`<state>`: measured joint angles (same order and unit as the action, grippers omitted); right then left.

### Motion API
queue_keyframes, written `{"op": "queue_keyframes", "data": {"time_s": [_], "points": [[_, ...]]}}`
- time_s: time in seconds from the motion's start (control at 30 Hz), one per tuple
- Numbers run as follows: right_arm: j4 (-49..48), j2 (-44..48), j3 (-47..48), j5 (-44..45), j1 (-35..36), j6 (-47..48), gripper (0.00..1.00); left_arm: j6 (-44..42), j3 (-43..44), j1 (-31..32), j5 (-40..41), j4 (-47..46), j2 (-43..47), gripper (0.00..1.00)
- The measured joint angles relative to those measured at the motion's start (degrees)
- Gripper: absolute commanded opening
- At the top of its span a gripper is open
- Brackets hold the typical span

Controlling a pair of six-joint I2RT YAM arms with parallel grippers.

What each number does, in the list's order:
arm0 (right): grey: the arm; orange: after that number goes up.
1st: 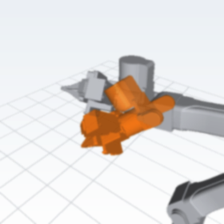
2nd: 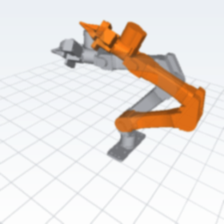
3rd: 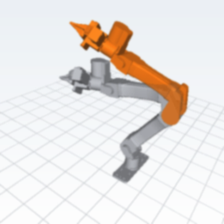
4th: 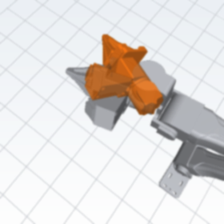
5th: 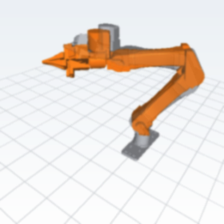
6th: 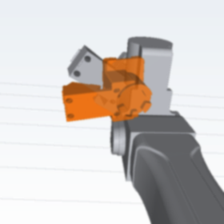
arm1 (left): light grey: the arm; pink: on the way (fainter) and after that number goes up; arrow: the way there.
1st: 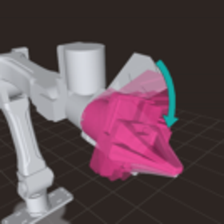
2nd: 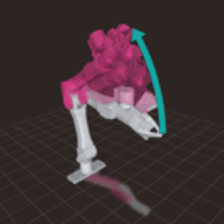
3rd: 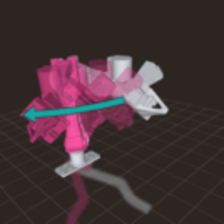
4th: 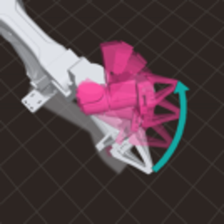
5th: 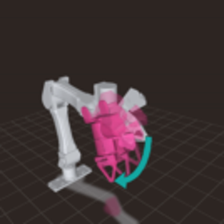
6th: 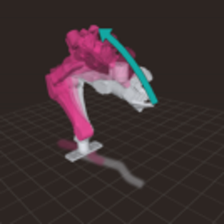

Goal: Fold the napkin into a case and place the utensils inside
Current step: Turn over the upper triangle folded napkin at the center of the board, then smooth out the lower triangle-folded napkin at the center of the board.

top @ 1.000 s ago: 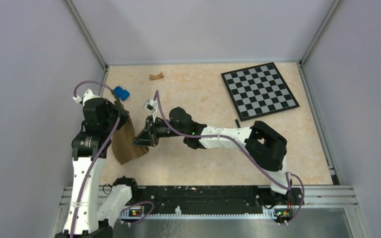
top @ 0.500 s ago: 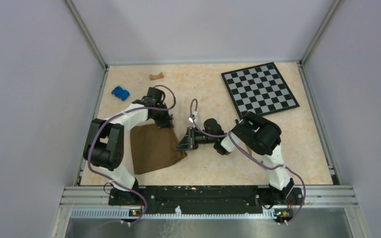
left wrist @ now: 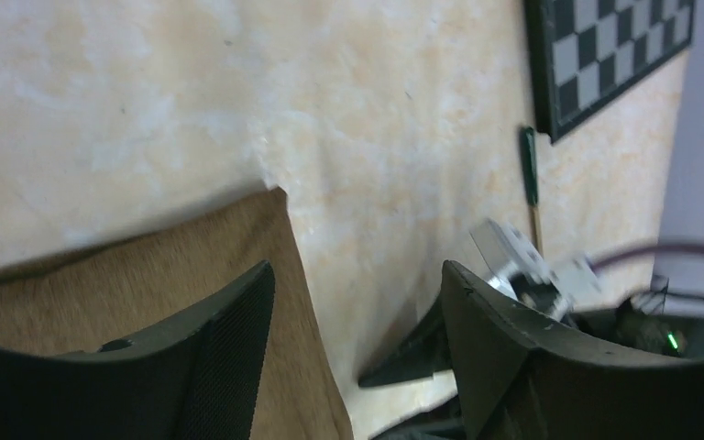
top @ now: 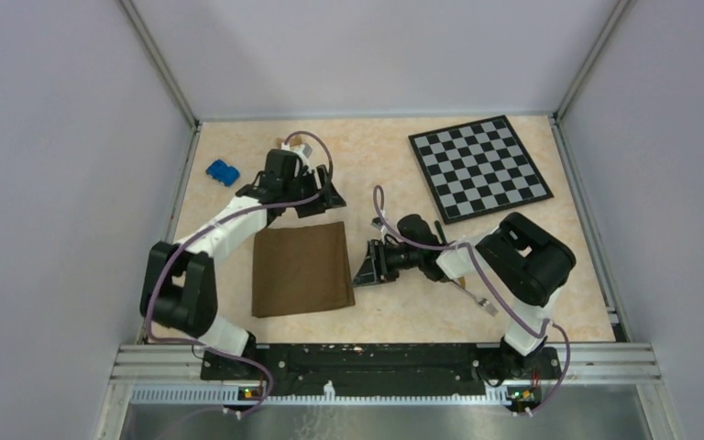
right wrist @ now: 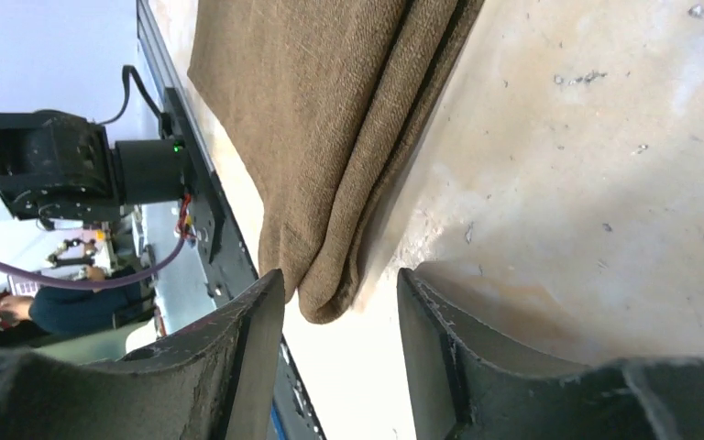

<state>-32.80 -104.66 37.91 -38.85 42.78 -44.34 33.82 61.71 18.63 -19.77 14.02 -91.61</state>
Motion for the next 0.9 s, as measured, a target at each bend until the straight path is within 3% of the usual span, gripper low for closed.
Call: {"op": "queue_keyframes", "data": {"time_s": [0.17, 0.33, 0.57, 0.9], "points": [[3.54, 0.61, 0.00, -0.24, -0.33, 2.58, 0.33, -2.27, -7.30, 2.60, -0.76, 2.34, 13.14, 0.69], [2.64, -0.98, 0.00, -2.36, -0.33, 1.53, 0.32, -0.09, -16.90, 11.37, -0.11, 6.25, 19.61, 0.56], [0.96, -2.64, 0.02, -5.35, 0.42, 0.81, 0.32, 5.55, -21.75, 24.50, 4.98, 10.93, 19.45, 0.48], [-0.66, -4.98, 0.70, -7.56, 2.45, 0.61, 0.19, 8.81, -21.75, 30.38, 11.65, 12.09, 16.11, 0.41]]}}
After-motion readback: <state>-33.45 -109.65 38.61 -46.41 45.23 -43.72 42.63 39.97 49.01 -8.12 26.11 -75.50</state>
